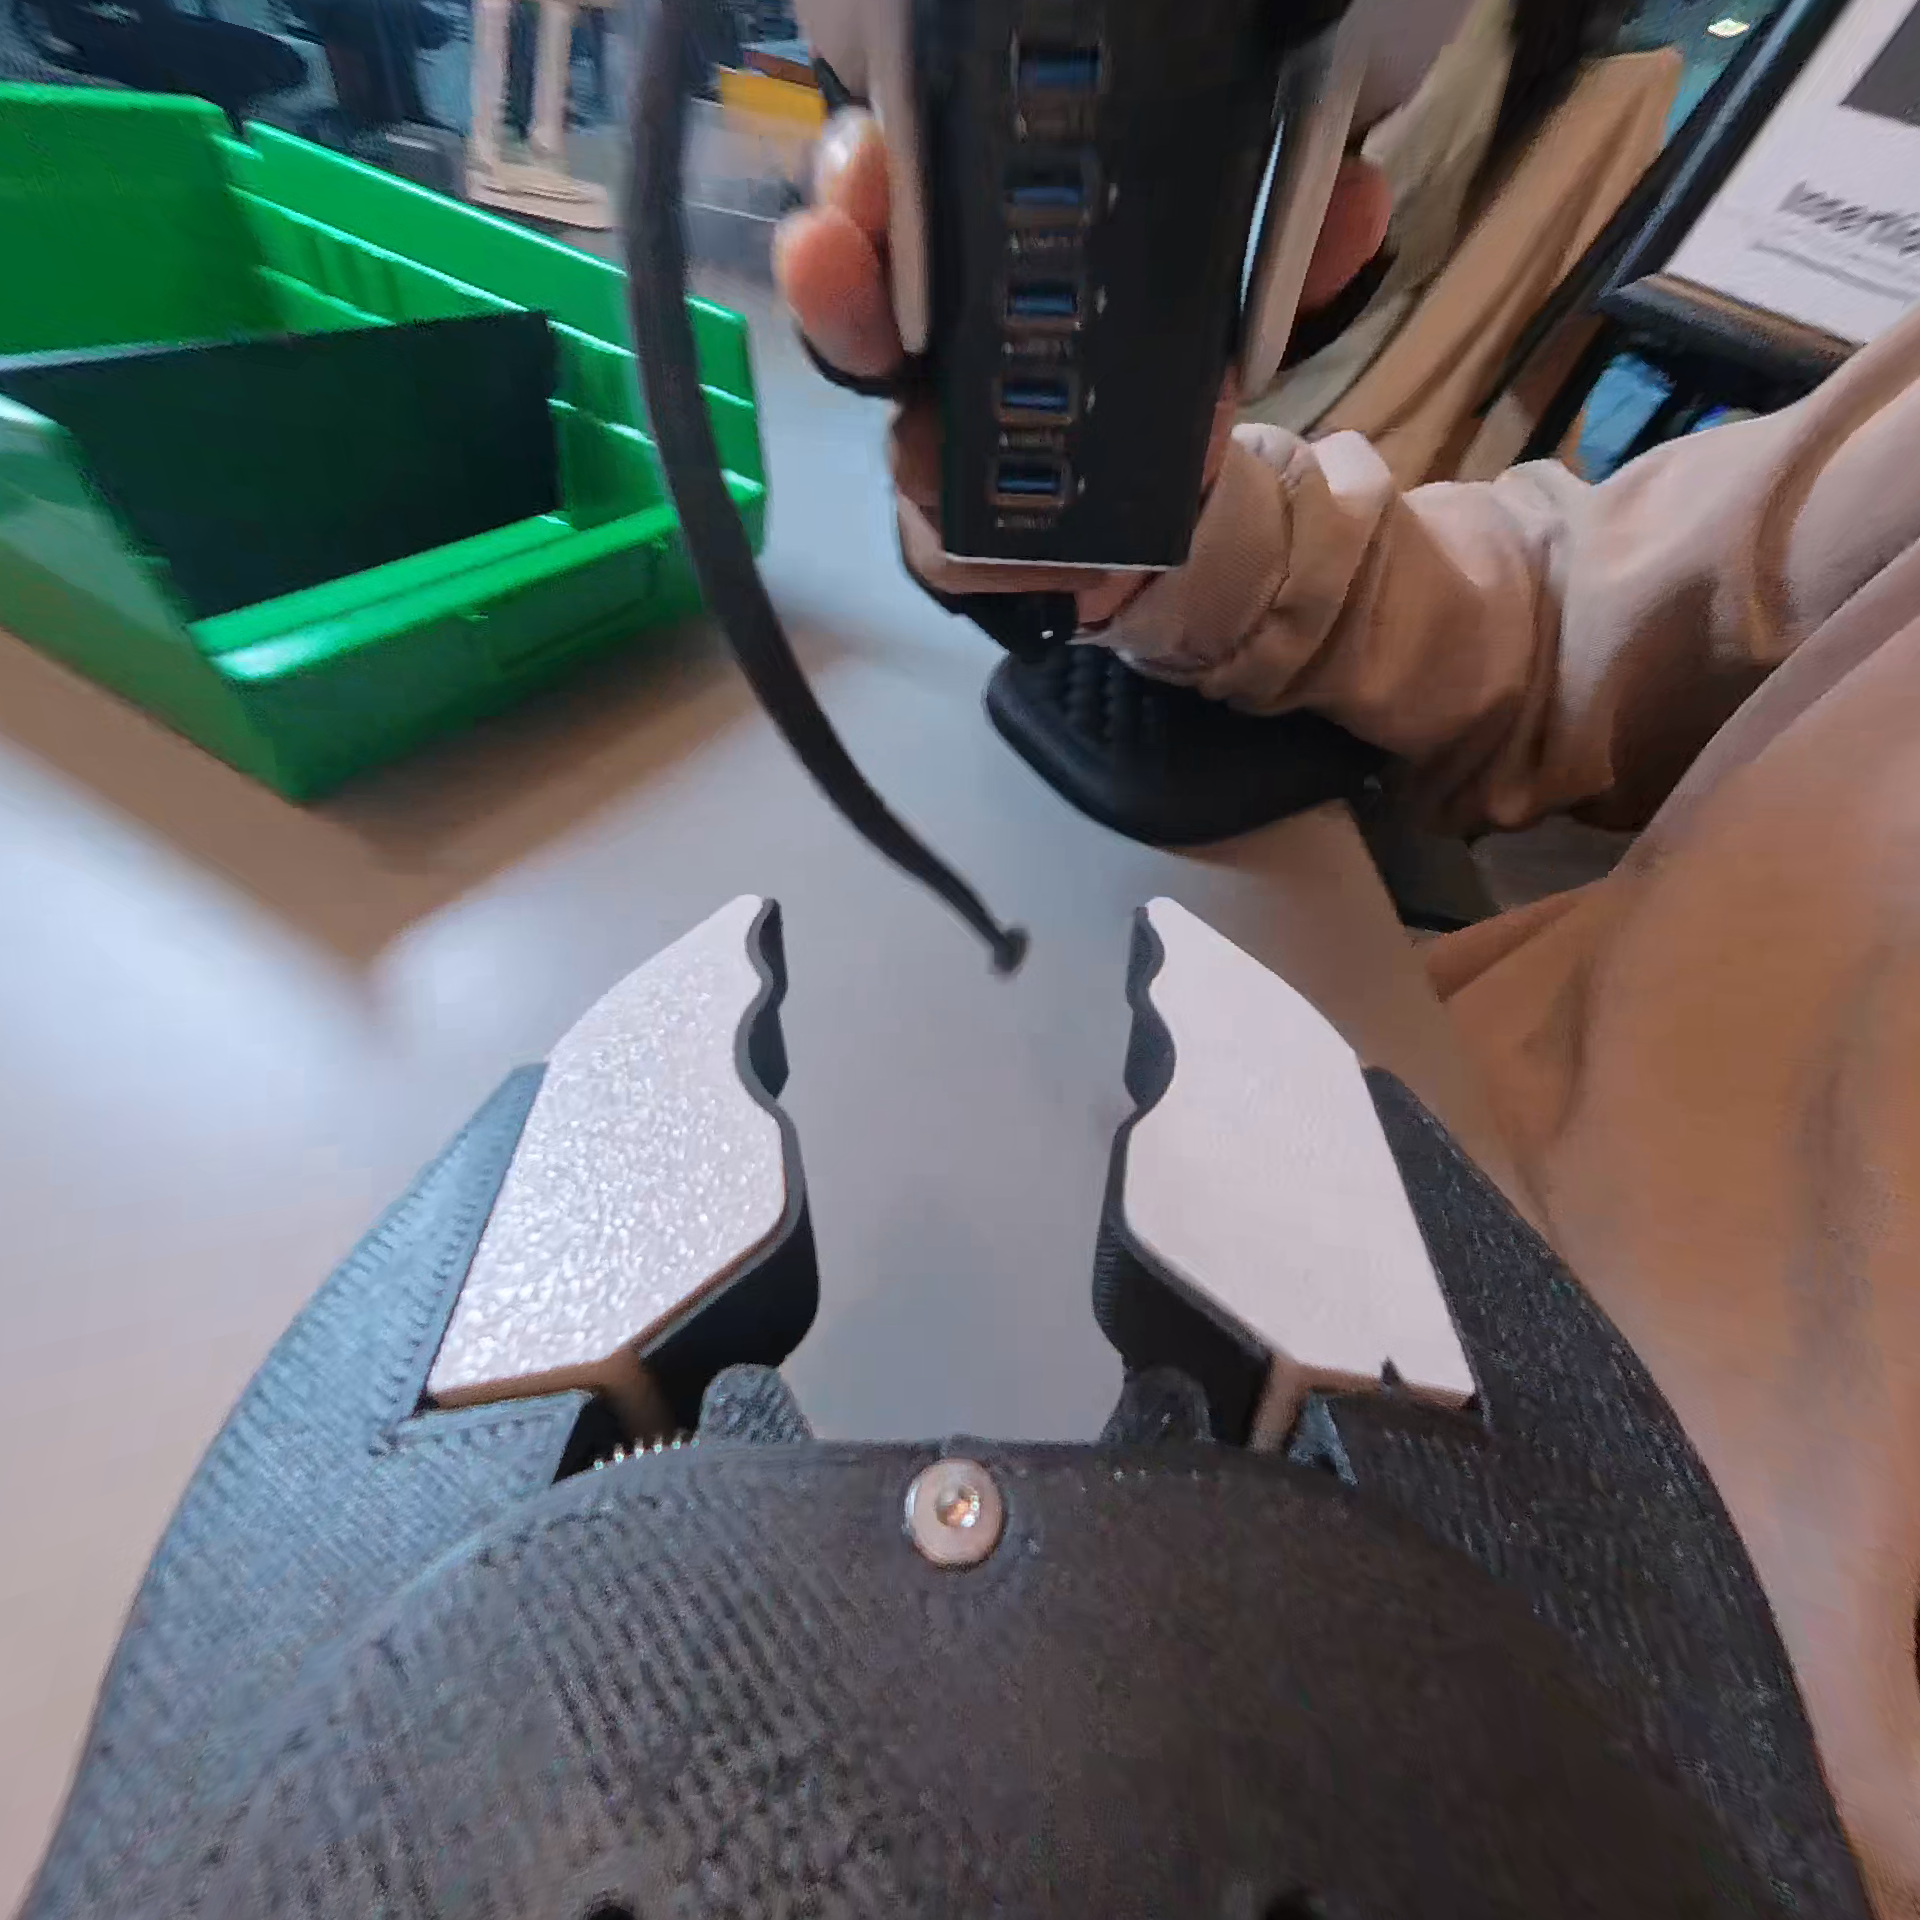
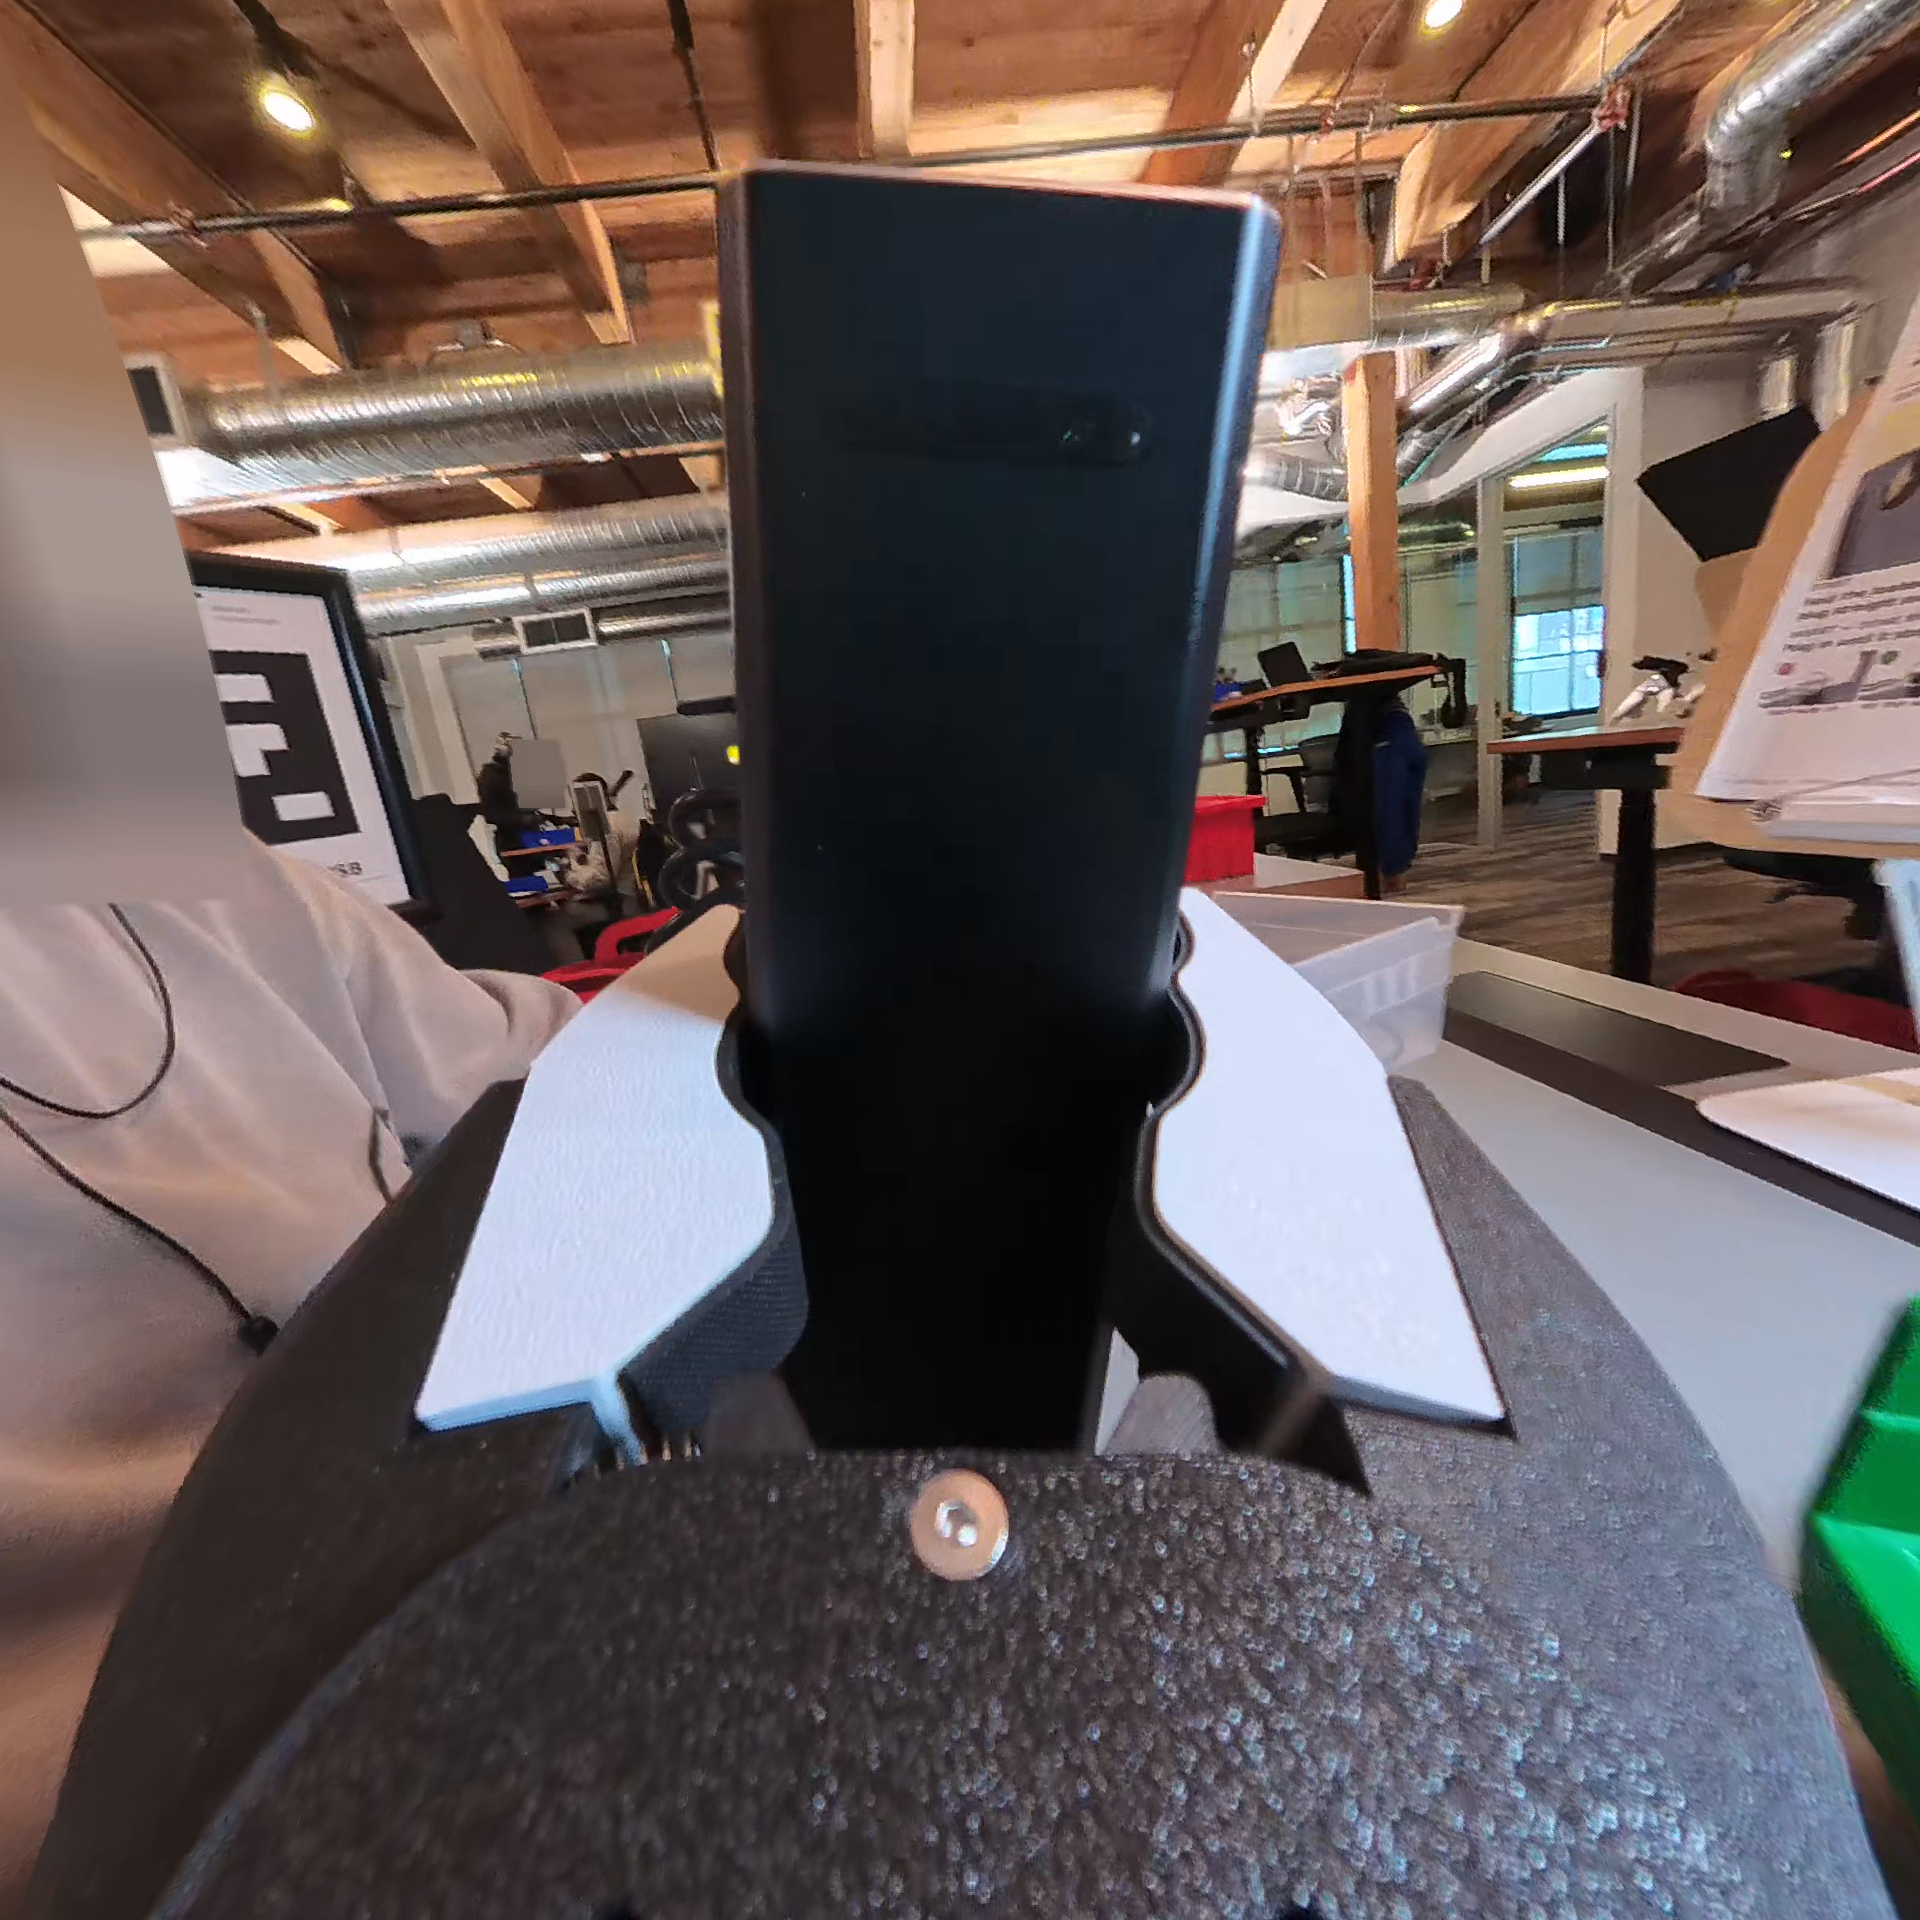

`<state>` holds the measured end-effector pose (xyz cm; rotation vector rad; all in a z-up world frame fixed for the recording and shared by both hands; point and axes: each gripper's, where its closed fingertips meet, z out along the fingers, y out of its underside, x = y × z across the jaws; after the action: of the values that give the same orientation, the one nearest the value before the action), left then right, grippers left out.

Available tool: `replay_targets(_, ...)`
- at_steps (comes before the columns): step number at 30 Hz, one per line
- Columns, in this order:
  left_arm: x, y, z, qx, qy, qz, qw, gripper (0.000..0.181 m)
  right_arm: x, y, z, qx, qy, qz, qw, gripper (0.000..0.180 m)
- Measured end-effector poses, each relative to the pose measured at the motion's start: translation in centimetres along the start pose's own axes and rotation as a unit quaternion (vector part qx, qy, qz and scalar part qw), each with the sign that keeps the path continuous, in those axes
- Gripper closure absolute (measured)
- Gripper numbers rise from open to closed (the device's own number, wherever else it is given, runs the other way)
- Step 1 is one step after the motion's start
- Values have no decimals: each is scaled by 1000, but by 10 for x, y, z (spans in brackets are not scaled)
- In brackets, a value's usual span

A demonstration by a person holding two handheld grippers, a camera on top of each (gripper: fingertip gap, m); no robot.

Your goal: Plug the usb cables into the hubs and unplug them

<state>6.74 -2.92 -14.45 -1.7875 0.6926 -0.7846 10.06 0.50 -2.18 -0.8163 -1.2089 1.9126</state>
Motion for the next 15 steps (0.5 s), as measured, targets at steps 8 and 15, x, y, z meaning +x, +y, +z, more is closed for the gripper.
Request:
replay_targets(8, 38, -45, 54, 112, 44, 20, 992, 107, -20, 12, 27, -30, -1, -64, 997, 108)
replay_targets(15, 26, -38, 45, 57, 18, 84, 995, 120, -19, 33, 33, -86, 3, -83, 993, 108)
